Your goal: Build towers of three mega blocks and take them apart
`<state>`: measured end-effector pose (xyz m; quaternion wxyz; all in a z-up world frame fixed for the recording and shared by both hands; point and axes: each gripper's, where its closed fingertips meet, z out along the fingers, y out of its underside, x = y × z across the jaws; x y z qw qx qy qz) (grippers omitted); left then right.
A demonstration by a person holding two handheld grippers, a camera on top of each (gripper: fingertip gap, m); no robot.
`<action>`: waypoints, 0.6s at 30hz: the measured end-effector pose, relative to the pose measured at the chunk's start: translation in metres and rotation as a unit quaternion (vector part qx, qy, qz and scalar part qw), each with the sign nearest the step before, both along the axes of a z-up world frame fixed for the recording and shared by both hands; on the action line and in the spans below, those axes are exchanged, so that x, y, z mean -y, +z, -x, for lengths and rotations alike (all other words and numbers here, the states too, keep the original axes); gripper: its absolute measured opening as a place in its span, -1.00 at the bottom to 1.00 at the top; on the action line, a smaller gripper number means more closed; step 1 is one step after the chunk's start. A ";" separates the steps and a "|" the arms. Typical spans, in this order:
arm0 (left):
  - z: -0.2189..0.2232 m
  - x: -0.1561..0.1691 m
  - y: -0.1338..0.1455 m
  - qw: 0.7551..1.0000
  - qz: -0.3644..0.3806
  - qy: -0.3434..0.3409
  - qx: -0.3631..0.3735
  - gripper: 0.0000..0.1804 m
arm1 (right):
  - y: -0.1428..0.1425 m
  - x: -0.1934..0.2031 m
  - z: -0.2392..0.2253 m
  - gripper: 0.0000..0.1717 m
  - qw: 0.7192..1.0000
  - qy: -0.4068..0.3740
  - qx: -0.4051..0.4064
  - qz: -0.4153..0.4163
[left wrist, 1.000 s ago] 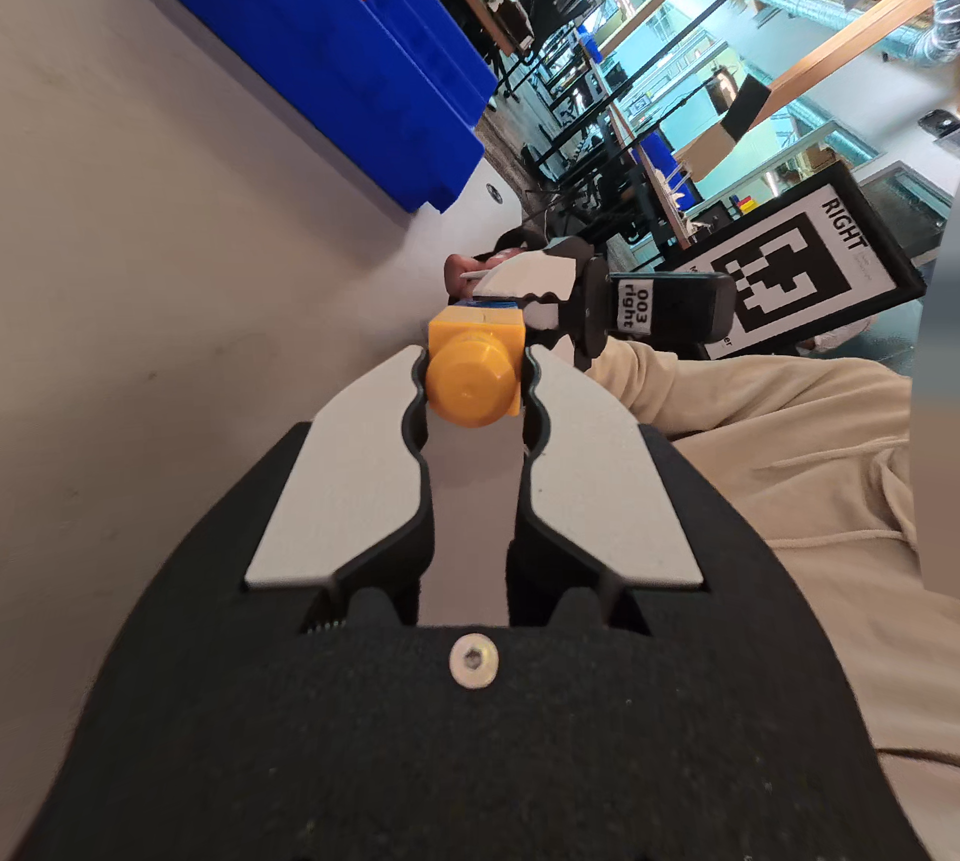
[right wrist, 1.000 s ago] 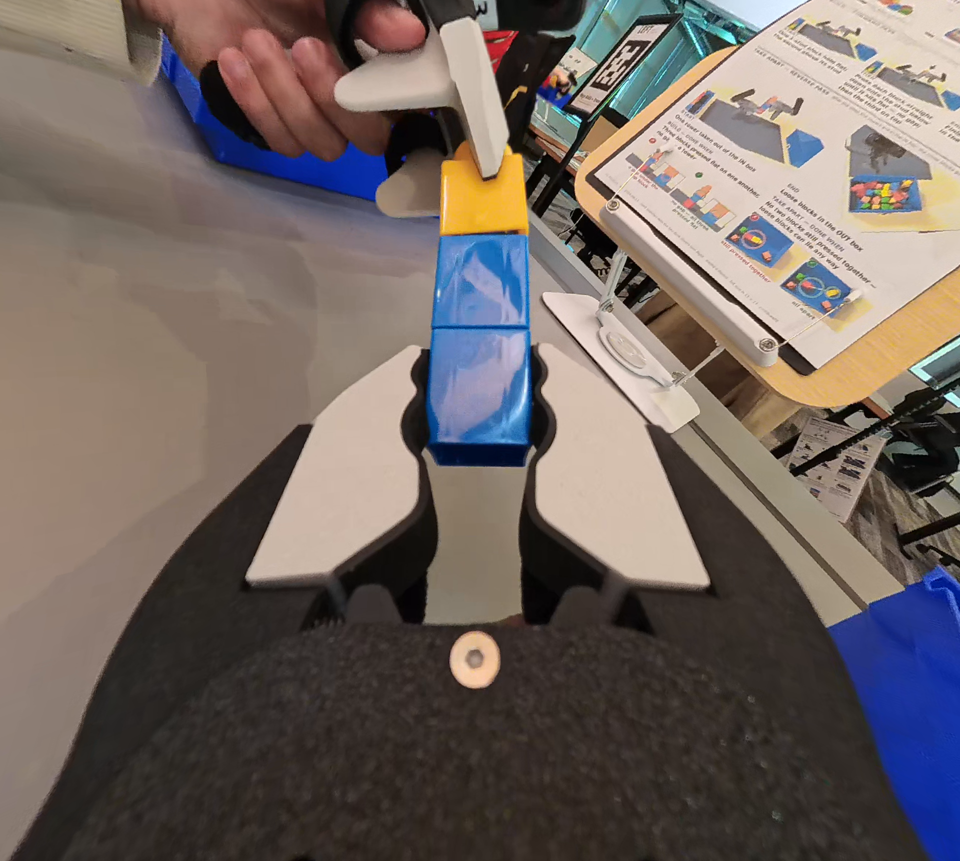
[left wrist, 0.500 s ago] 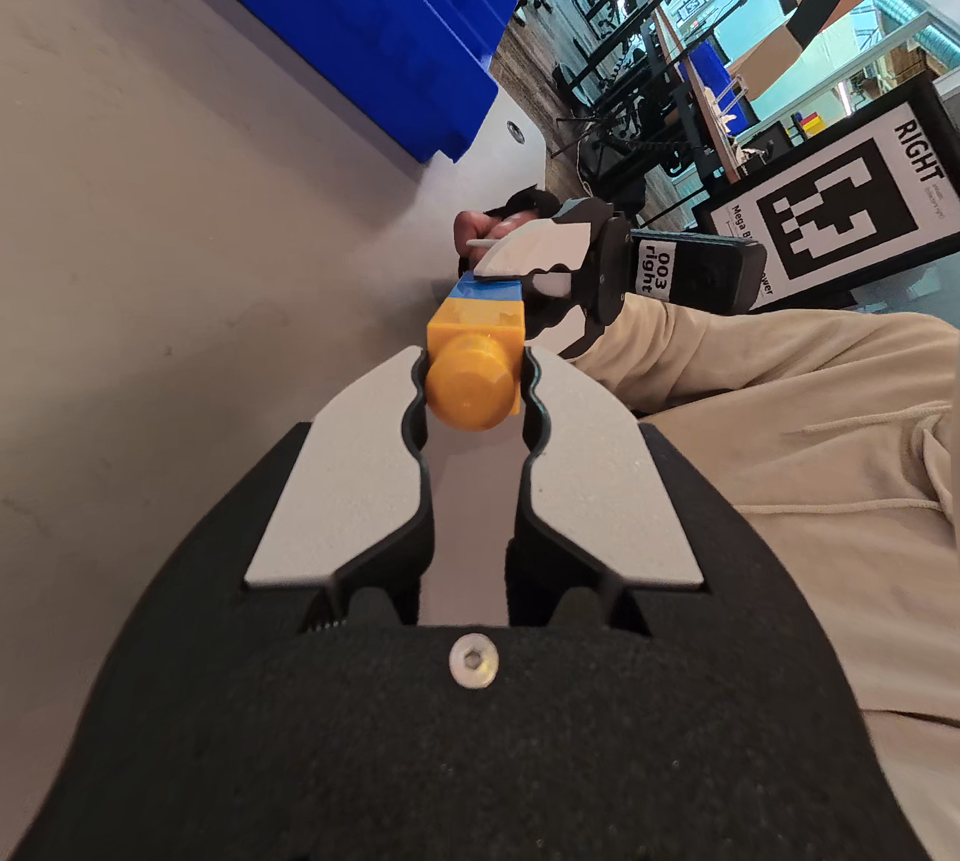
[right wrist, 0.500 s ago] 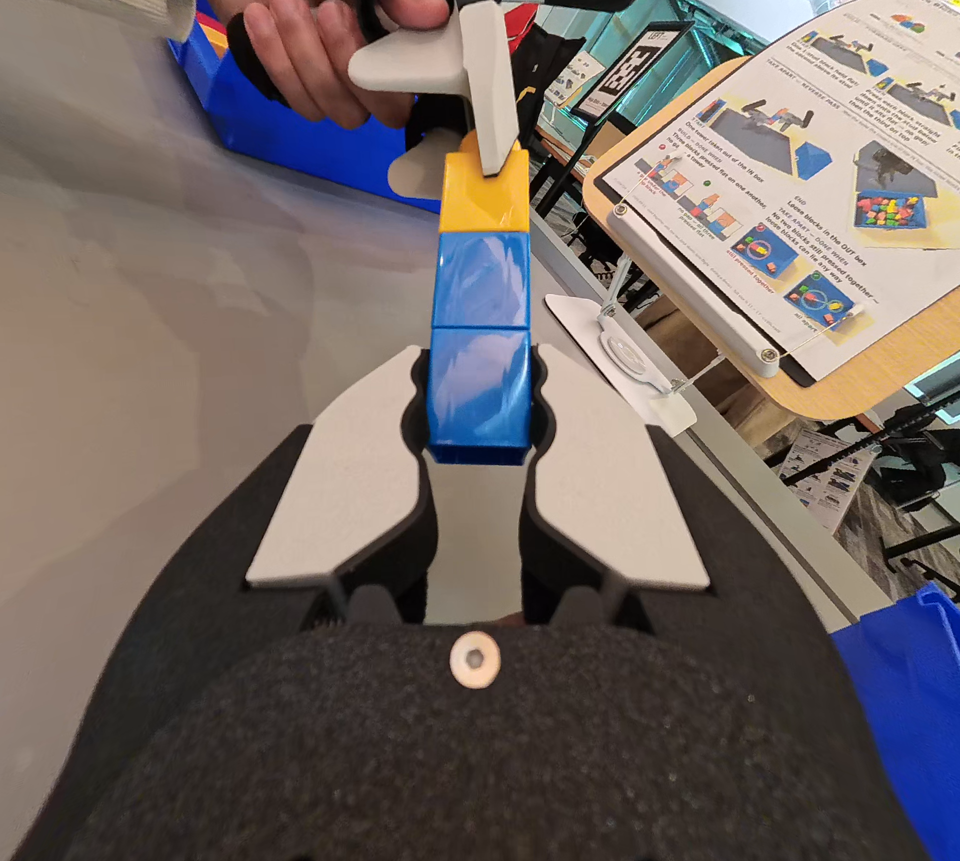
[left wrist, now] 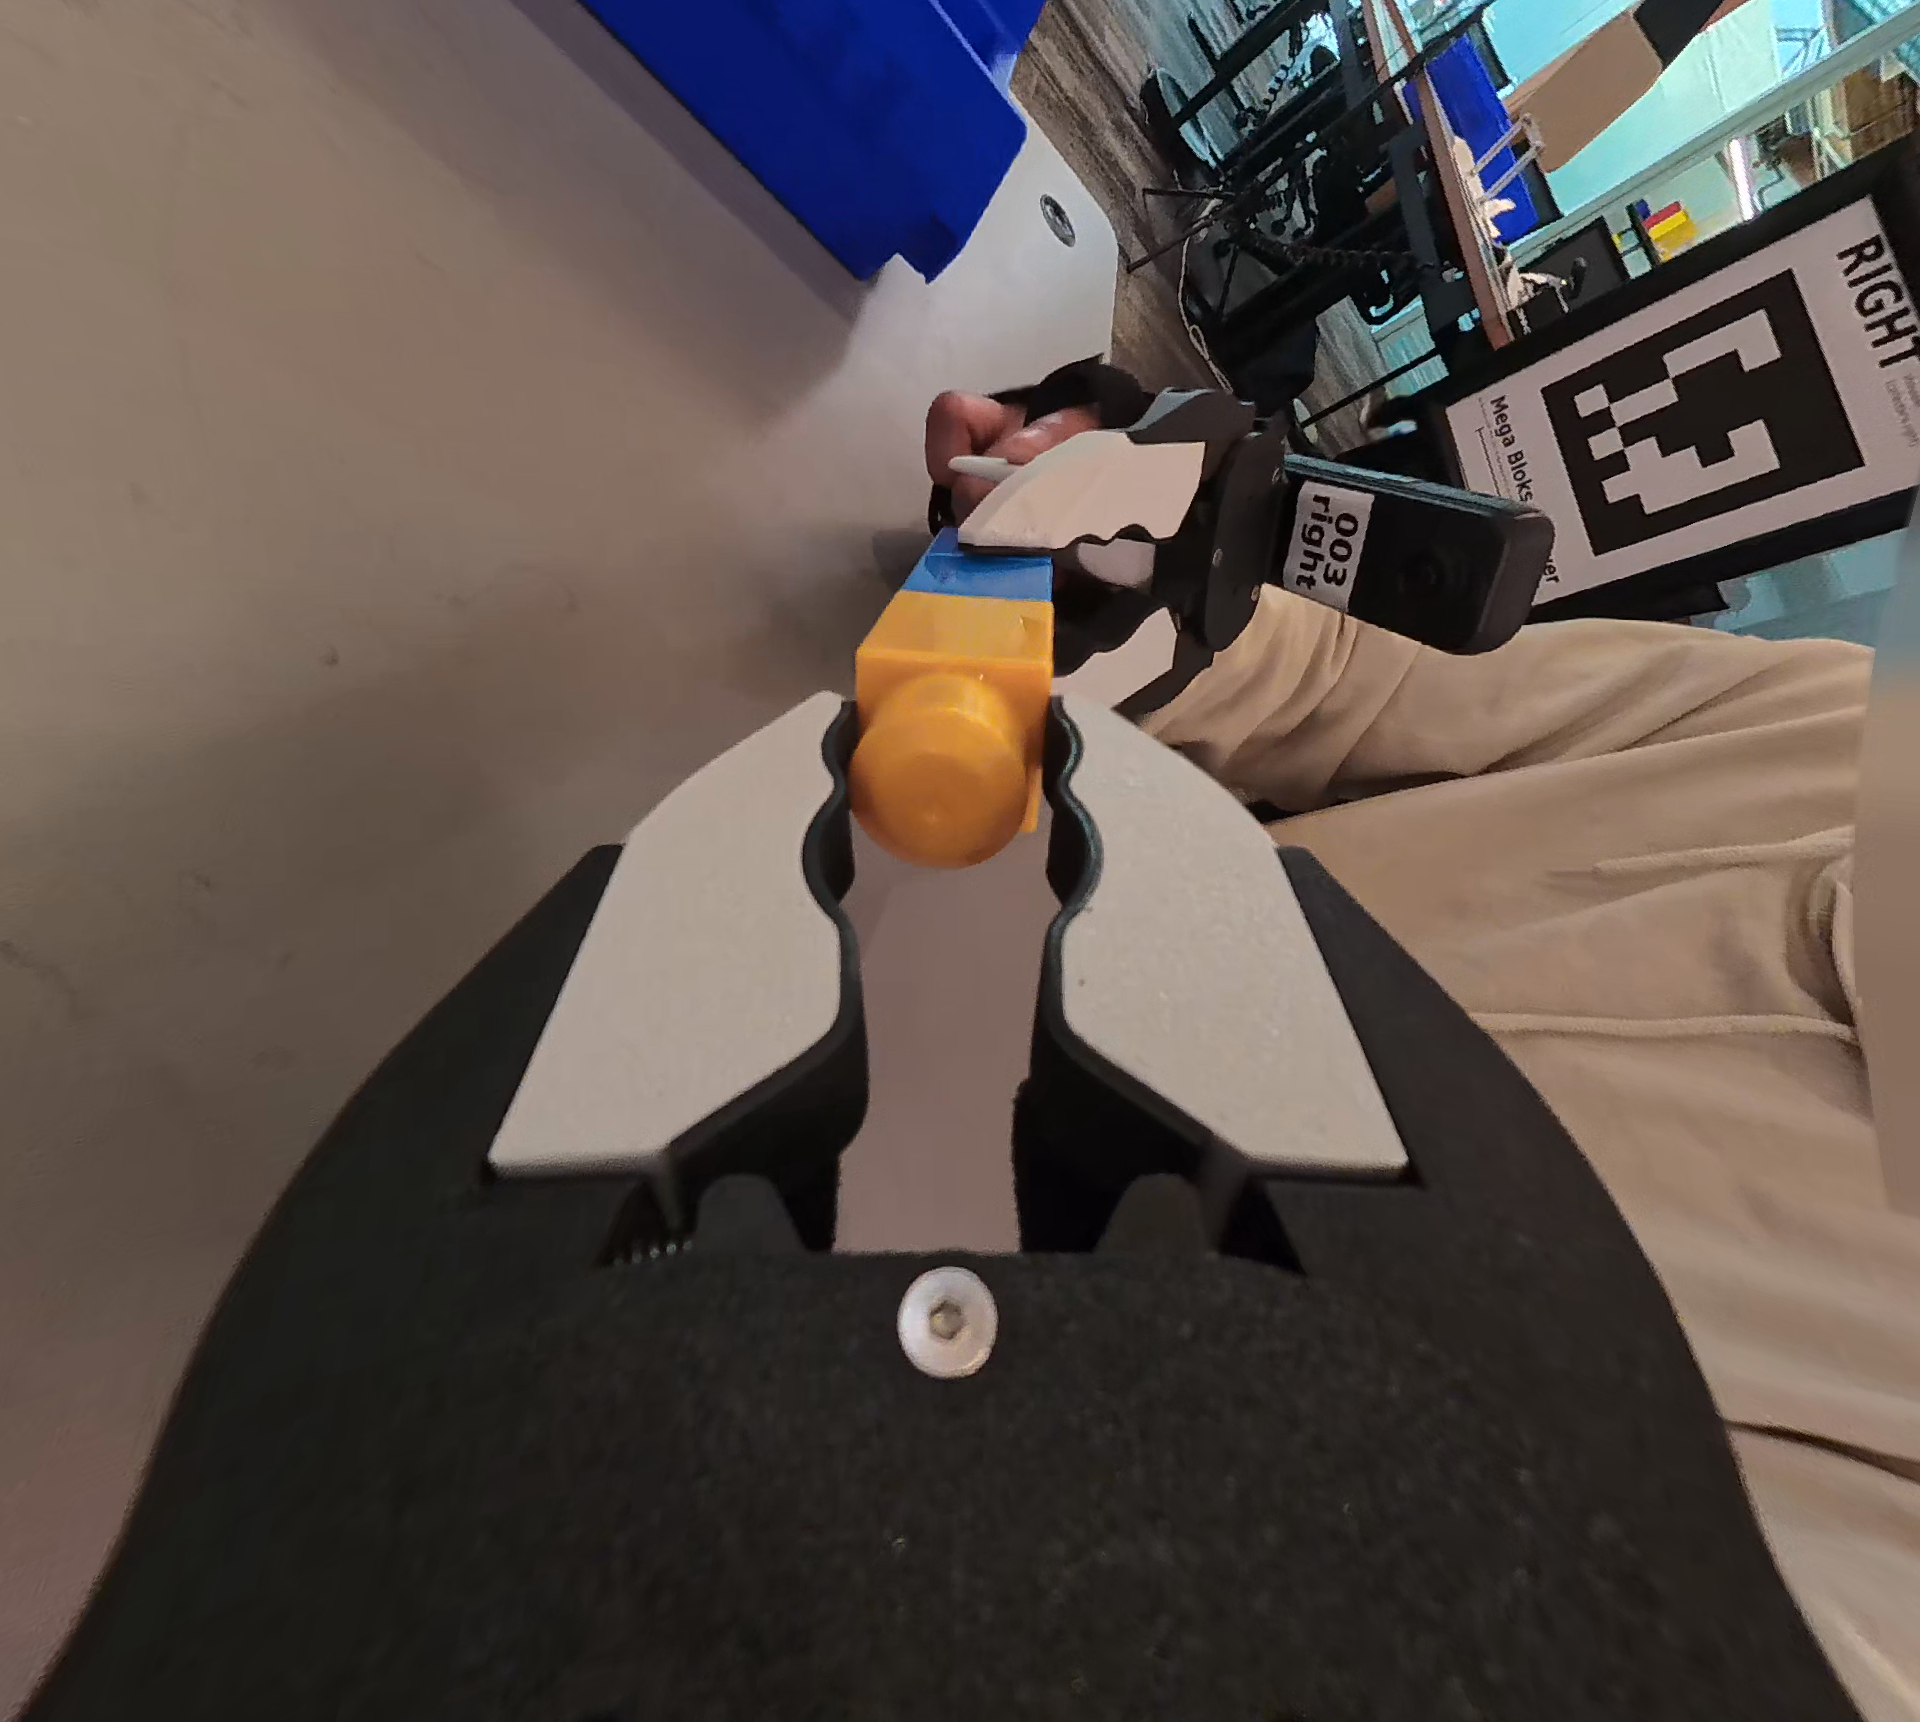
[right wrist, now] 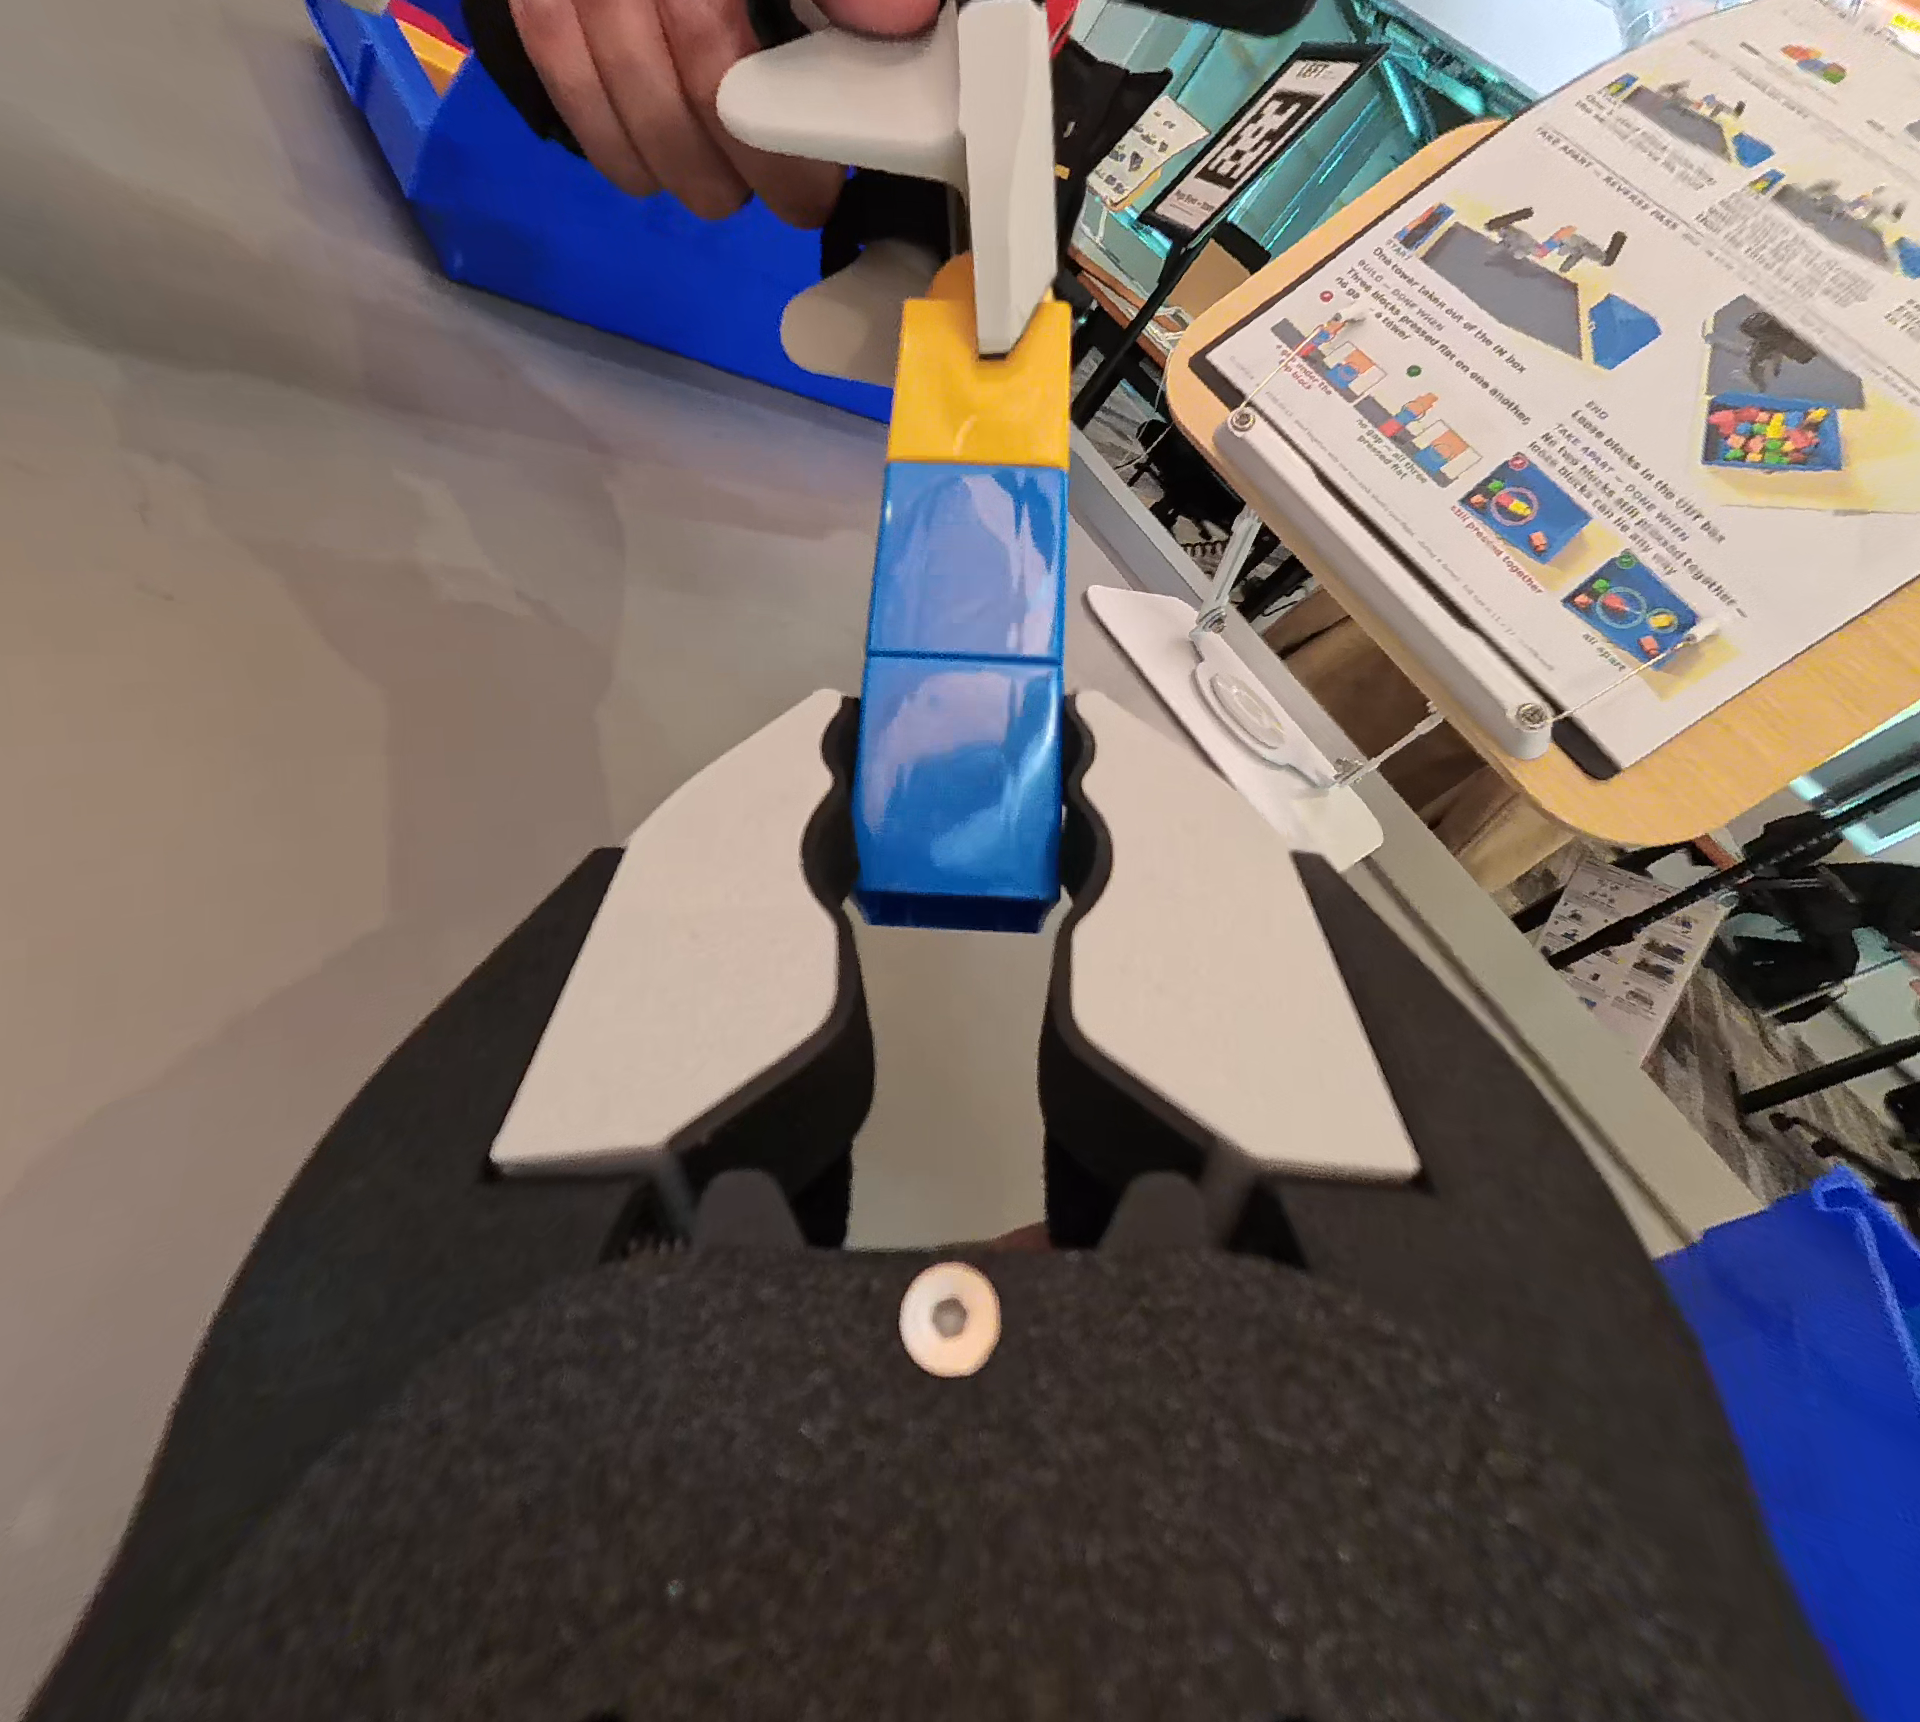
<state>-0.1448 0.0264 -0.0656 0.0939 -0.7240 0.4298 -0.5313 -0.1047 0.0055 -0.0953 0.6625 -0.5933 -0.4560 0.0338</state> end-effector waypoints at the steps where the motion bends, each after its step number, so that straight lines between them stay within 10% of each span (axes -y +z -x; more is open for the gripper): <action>1: 0.000 -0.001 -0.001 1.000 0.001 0.006 -0.005 -0.63 | -0.002 -0.002 0.000 -0.58 1.000 0.003 -0.007 0.015; 18: -0.026 0.002 0.013 0.984 -0.110 0.072 -0.121 -0.63 | 0.007 -0.022 0.004 -0.47 0.981 -0.115 0.001 0.159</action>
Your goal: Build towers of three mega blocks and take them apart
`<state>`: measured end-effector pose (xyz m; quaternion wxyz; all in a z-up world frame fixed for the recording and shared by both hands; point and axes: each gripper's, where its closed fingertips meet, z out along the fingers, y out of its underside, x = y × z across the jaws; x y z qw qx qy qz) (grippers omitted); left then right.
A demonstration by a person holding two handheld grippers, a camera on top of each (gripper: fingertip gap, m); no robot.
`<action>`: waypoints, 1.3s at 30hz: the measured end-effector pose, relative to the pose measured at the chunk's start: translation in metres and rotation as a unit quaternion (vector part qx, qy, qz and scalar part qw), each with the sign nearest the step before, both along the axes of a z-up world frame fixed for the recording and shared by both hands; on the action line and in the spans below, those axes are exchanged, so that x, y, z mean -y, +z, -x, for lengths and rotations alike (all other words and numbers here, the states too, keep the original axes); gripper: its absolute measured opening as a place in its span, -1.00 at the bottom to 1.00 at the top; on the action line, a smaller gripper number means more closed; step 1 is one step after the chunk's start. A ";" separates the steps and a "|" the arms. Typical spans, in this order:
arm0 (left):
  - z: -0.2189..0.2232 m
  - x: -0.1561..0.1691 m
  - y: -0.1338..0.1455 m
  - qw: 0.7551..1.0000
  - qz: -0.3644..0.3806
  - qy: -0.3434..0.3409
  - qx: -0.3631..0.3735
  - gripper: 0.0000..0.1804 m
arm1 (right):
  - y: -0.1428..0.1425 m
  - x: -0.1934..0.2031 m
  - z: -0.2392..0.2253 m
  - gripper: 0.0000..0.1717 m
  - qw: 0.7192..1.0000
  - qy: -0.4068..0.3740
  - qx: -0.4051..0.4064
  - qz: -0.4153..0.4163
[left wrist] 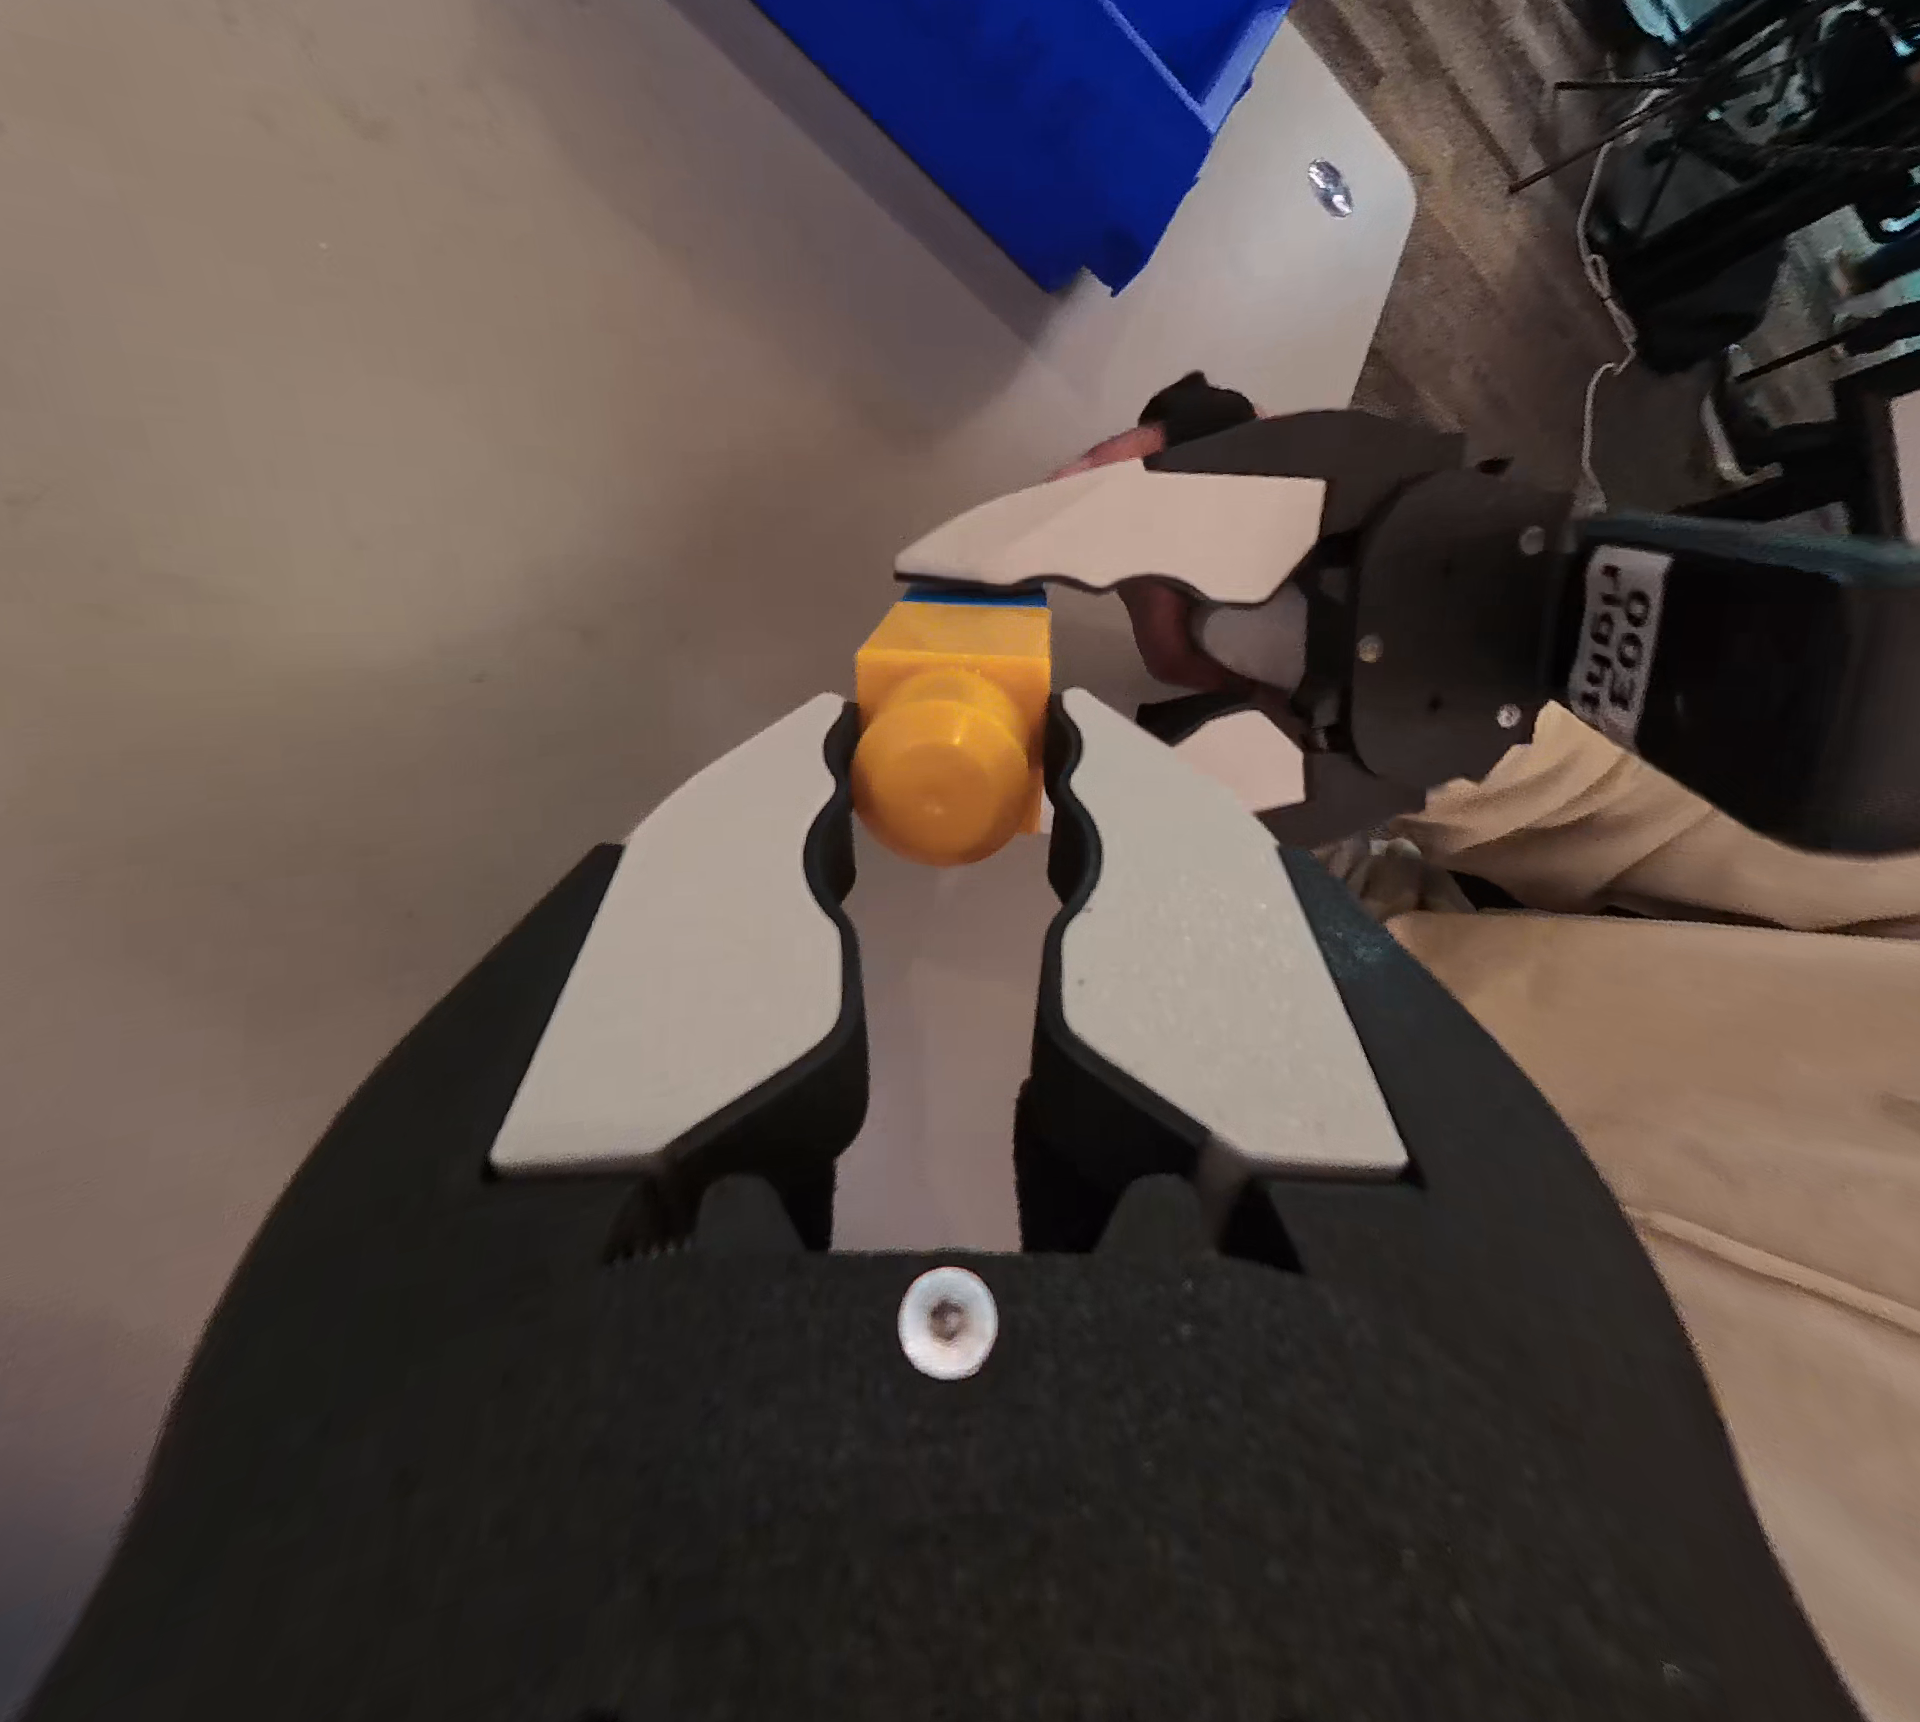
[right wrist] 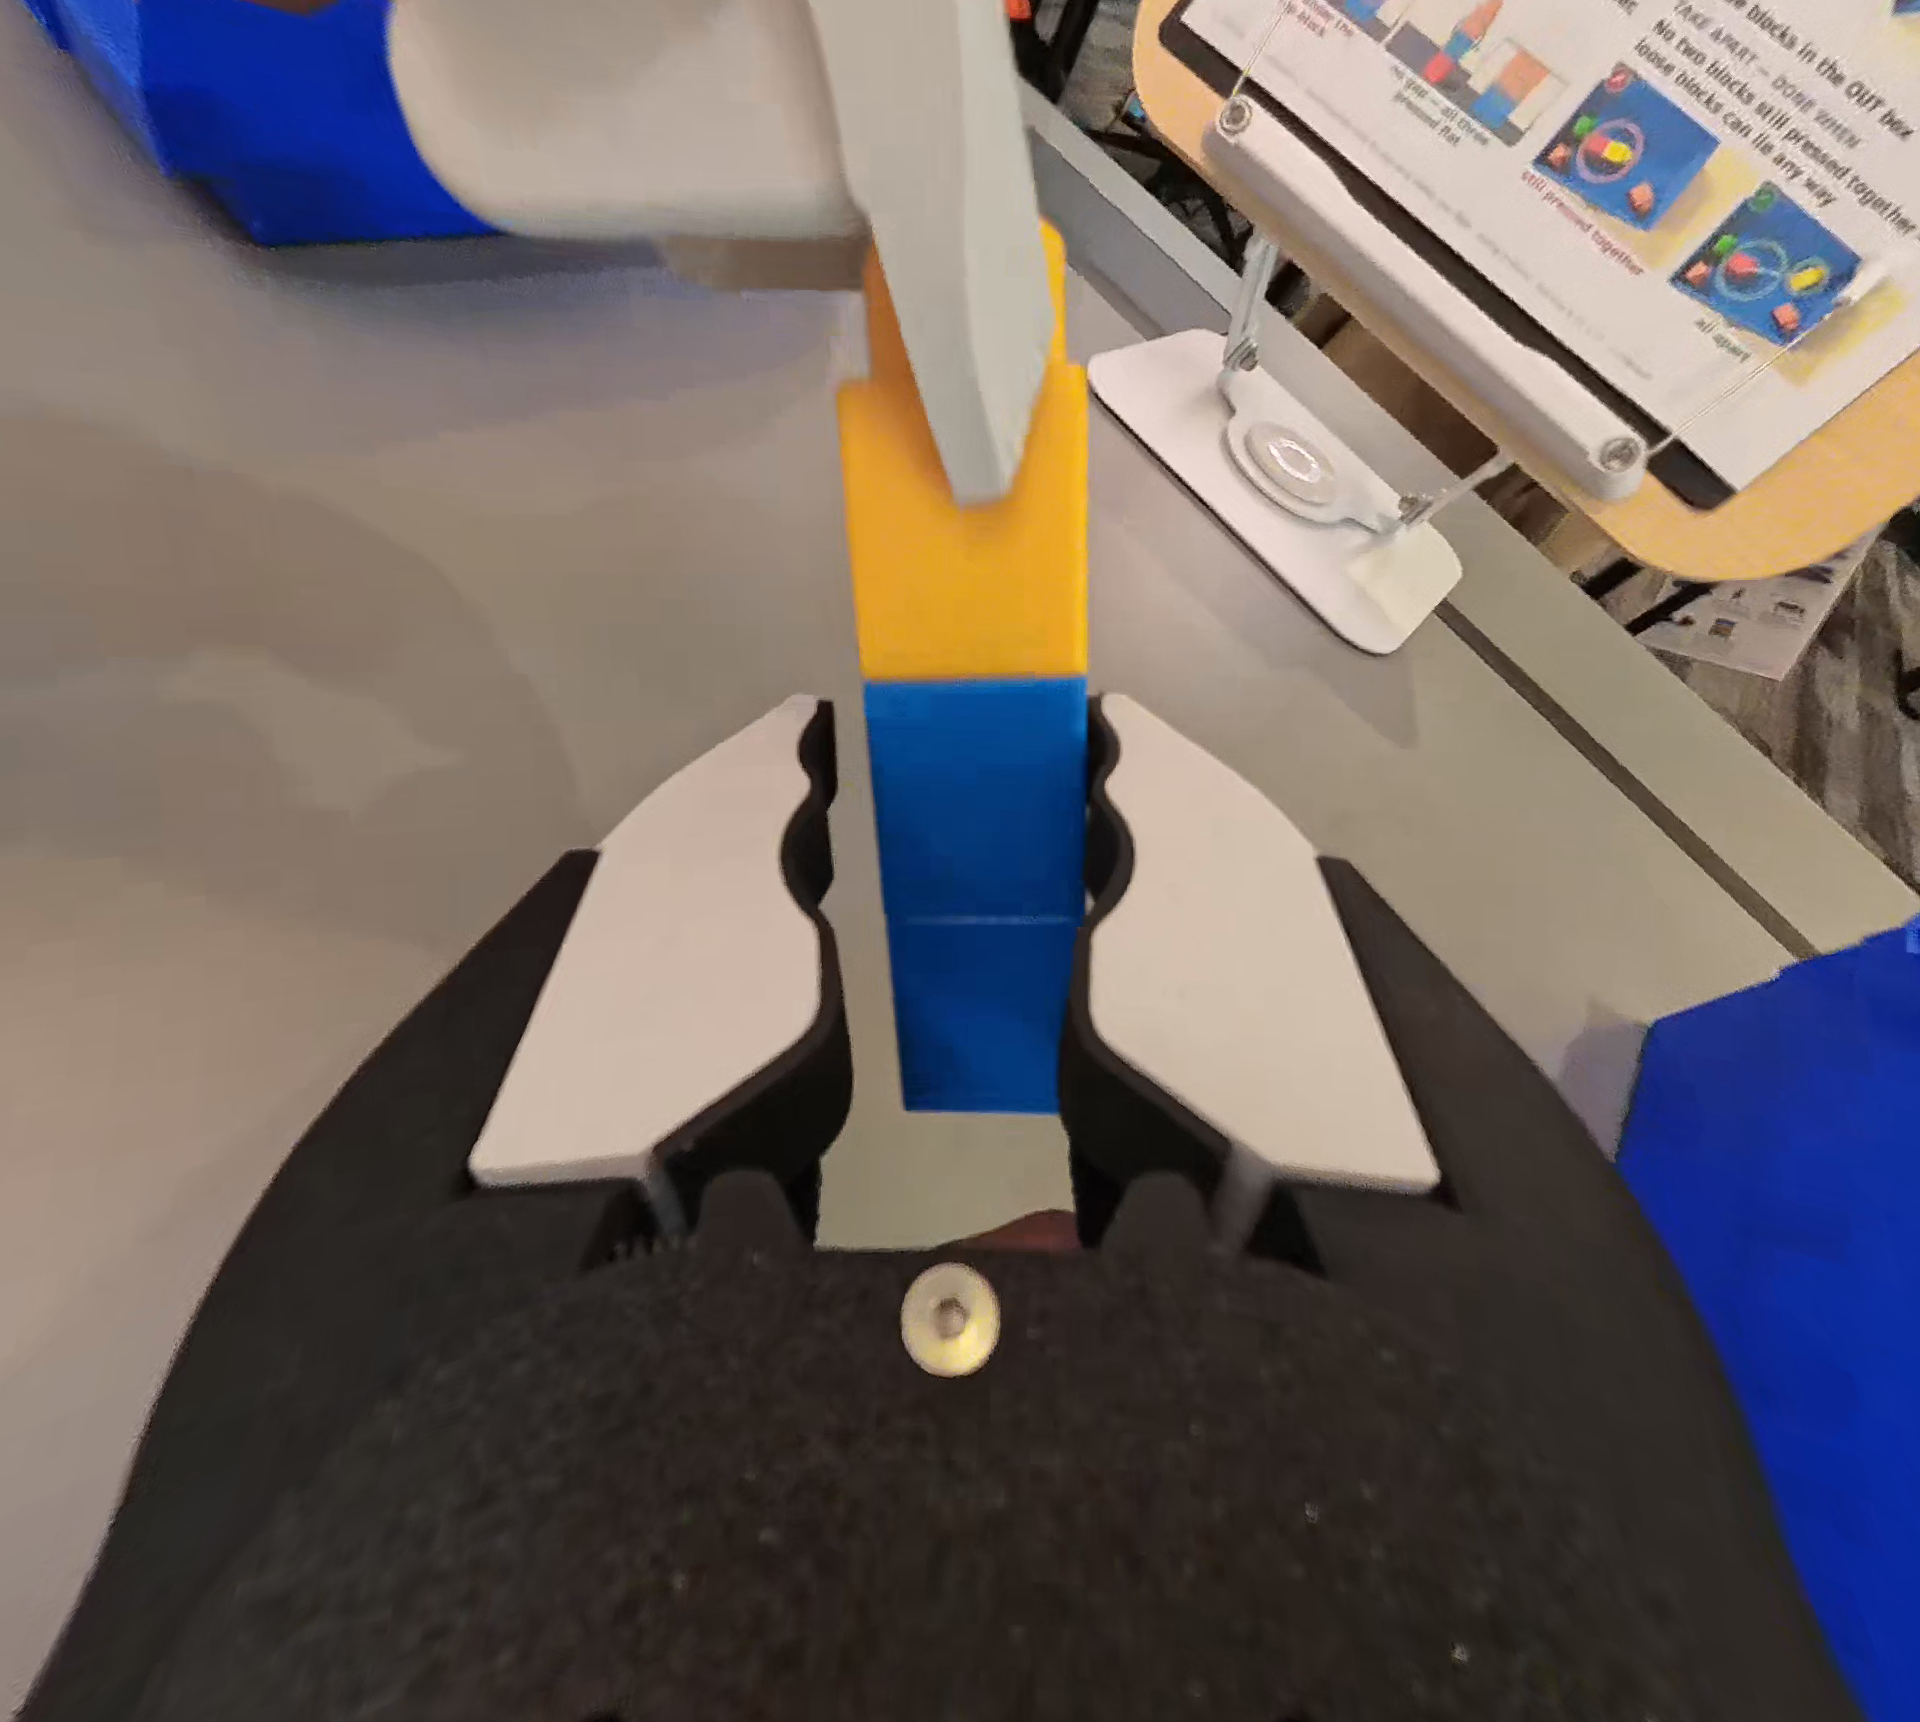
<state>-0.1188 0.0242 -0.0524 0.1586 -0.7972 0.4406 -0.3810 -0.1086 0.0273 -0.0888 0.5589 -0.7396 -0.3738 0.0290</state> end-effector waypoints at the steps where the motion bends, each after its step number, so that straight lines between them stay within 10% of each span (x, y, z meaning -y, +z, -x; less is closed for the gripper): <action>1: -0.001 0.001 -0.002 1.000 -0.003 0.003 -0.008 -0.63 | 0.002 0.000 0.000 -0.53 1.000 -0.006 0.013 -0.008; 11: 0.000 0.003 -0.005 0.998 -0.029 0.045 -0.035 -0.63 | 0.005 -0.003 0.000 -0.58 0.998 -0.030 0.051 -0.021; 15: -0.005 0.004 0.024 0.995 -0.039 0.051 0.074 -0.52 | 0.015 -0.002 -0.006 -0.57 0.999 -0.028 0.003 -0.026; 20: 0.030 0.001 0.086 0.935 -0.127 0.132 0.302 -0.14 | 0.044 0.005 -0.048 -0.57 0.993 -0.044 -0.099 -0.049; 27: 0.053 -0.023 0.036 0.881 -0.305 0.223 0.285 -0.07 | 0.133 0.003 -0.208 -0.58 0.938 -0.108 -0.264 -0.196; 31: 0.052 -0.027 0.046 0.821 -0.416 0.242 0.308 -0.11 | 0.094 -0.052 -0.274 -0.57 0.946 -0.136 -0.273 -0.114; 39: 0.028 -0.013 0.036 0.838 -0.402 0.193 0.315 -0.18 | 0.011 -0.130 -0.309 -0.57 0.954 -0.225 -0.197 0.003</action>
